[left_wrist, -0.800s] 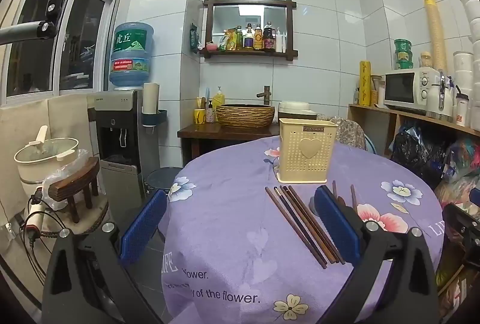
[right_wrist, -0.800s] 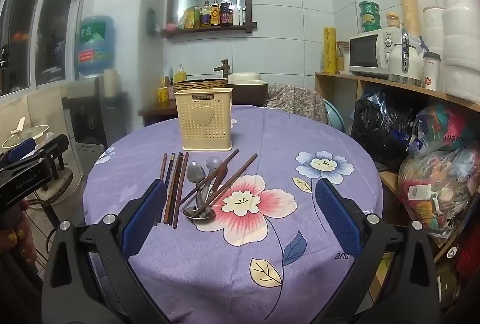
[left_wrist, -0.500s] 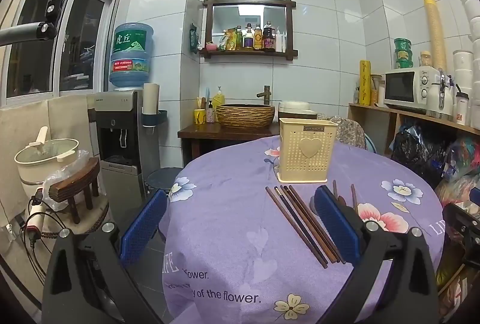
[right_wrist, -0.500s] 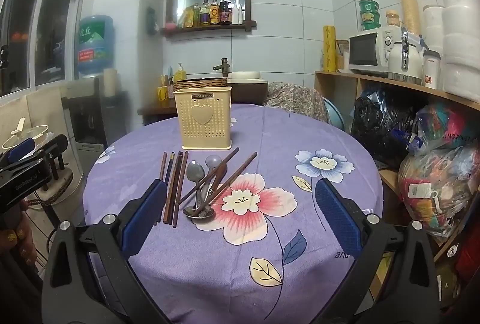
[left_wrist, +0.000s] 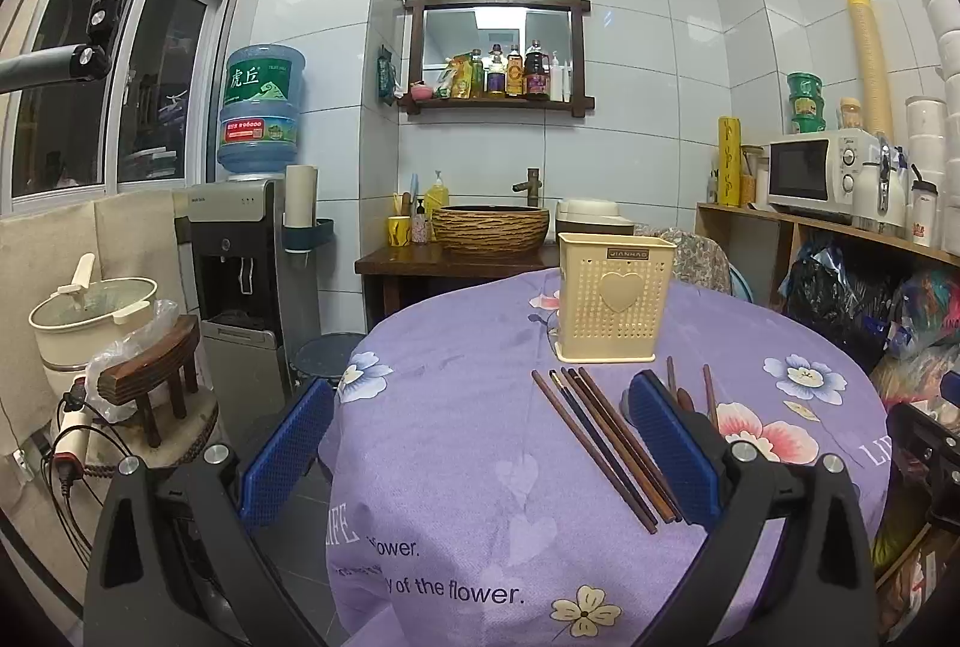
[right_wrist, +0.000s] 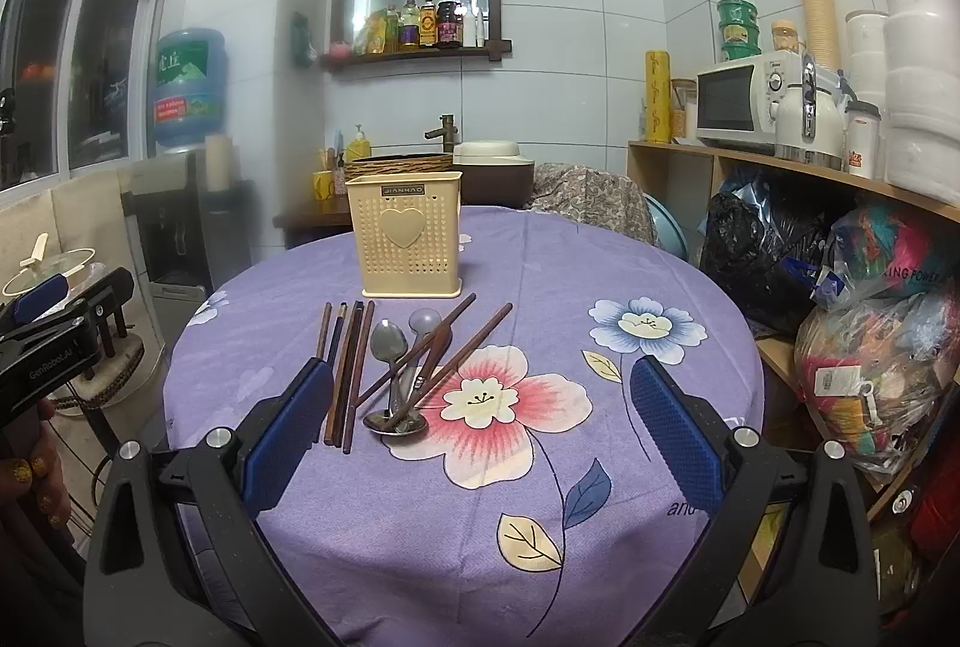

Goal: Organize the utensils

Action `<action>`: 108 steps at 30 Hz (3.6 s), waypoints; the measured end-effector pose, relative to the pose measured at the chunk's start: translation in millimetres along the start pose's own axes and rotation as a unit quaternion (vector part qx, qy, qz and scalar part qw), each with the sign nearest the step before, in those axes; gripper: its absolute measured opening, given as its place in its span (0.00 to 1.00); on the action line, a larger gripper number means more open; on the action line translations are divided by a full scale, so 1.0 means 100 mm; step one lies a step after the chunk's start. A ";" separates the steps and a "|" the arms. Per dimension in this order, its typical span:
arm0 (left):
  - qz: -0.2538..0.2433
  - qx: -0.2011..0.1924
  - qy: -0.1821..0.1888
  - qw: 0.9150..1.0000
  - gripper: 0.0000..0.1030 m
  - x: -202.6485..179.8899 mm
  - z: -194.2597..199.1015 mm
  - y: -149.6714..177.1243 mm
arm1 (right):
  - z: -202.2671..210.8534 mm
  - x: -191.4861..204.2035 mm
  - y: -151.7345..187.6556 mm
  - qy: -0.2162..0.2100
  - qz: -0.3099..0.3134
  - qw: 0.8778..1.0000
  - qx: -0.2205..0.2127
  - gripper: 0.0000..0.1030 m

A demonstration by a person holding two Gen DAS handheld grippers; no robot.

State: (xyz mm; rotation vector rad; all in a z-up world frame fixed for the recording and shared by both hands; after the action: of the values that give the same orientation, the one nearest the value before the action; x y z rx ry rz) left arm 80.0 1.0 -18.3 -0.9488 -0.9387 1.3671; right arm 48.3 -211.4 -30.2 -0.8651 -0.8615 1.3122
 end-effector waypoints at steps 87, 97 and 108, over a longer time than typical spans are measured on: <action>0.006 0.063 0.015 0.998 0.95 0.09 -0.23 0.21 | -0.23 -0.04 0.14 0.016 0.007 0.999 0.037 0.95; -0.021 0.179 0.050 0.982 0.95 0.01 -0.87 0.44 | -0.82 -0.20 0.22 0.029 0.004 0.993 0.115 0.95; -0.012 0.289 0.086 0.953 0.70 -0.20 -1.78 0.31 | -1.40 -0.30 0.09 0.042 0.013 0.986 0.161 0.95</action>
State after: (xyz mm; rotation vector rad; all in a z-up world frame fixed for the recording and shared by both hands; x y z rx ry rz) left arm 236.3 -19.1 -109.5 -0.5883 -0.3753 1.4013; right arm 168.9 -246.5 -100.3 -0.6723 -0.5529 1.3812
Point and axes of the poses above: each gripper's, at about its wrist camera, not at the fingertips, and z roughly against the way its jaws point, x to its left, y to its underside, the point moved 8 cm from there along -z, roughly the way its jaws point, and after that the axes turned 8 degrees about x, right-handed, at the moved point
